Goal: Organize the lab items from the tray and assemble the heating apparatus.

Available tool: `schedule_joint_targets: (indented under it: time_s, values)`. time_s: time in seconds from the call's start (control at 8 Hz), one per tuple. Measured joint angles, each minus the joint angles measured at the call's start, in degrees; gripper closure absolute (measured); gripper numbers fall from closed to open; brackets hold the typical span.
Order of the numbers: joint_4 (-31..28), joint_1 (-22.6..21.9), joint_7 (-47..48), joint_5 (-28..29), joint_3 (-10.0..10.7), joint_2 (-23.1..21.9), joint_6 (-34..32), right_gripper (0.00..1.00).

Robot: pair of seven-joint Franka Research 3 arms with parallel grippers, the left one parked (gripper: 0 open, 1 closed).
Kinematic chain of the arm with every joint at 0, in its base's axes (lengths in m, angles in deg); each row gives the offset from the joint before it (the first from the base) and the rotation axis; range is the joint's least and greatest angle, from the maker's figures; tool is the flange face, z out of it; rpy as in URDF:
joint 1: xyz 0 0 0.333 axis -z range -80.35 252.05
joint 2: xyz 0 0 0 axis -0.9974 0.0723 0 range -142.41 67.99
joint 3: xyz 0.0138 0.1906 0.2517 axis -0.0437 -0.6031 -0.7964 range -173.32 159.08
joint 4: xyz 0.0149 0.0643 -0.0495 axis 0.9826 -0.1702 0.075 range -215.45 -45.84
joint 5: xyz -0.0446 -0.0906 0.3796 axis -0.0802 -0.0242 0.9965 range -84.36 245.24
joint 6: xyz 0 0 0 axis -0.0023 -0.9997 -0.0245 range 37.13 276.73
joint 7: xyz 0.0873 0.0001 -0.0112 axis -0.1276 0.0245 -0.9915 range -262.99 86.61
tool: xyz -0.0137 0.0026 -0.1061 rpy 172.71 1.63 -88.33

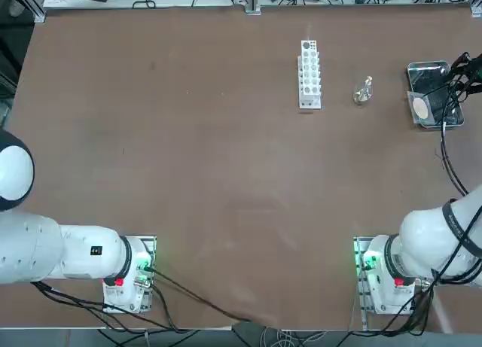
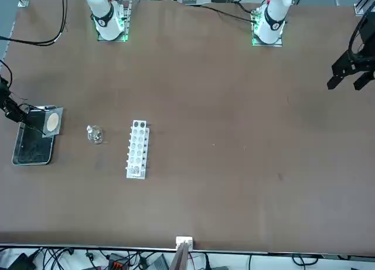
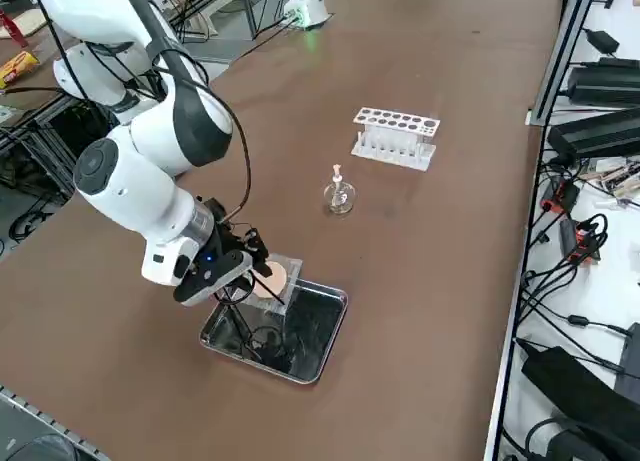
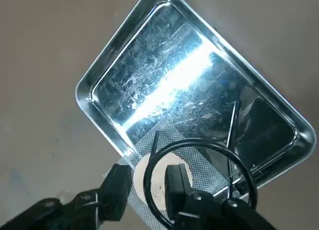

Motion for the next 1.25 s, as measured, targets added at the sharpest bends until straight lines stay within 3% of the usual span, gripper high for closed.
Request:
schedule_joint_targets:
  time_s: [0.62, 1.25]
  values:
    - [0.0, 0.03, 0.0, -0.55, 0.01, 0.0, 0.01, 0.7]
    - [0.02, 0.02, 0.0, -1.83, 0.01, 0.0, 0.18, 0.78]
